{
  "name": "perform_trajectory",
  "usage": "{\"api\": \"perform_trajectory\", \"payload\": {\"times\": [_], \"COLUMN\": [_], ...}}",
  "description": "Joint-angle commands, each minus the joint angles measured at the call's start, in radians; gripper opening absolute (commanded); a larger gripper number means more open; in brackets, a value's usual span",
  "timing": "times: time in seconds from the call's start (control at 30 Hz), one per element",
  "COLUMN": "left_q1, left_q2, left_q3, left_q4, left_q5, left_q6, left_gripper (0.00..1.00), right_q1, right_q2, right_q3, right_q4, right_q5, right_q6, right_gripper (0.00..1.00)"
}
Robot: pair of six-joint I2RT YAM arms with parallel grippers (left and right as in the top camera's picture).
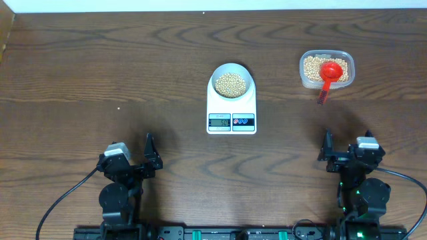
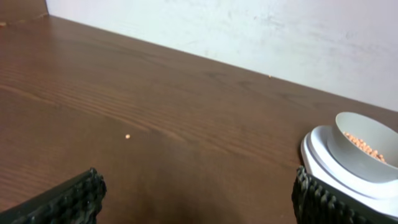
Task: Scoop item into bowl and weigh 50g on scale
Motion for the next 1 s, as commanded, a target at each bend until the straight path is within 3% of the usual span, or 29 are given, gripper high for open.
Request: {"api": "perform_trajectory", "payload": {"times": [0.0, 0.43, 0.97], "left_q1": [0.004, 0.004, 0.004], "left_q2": [-0.006, -0.006, -0.006], "left_q3": [-0.016, -0.016, -0.016], "left_q4": [-0.03, -0.03, -0.03], "left_q5": [-0.005, -0.005, -0.005], "left_q6": [-0.009, -0.009, -0.009], "left_gripper": [0.98, 0.98, 0.98], "right_q1": [-0.015, -0.034, -0.039], "right_q2": [-0.064, -0.165, -0.187], "right_q3": [-0.002, -0.002, -0.002], "right_q4": [-0.047, -0.127, -0.13], "right_q5": [-0.003, -0.011, -0.01], "right_q6": [-0.037, -0.143, -0.142], "right_gripper": [0.99, 0.99, 0.99]}}
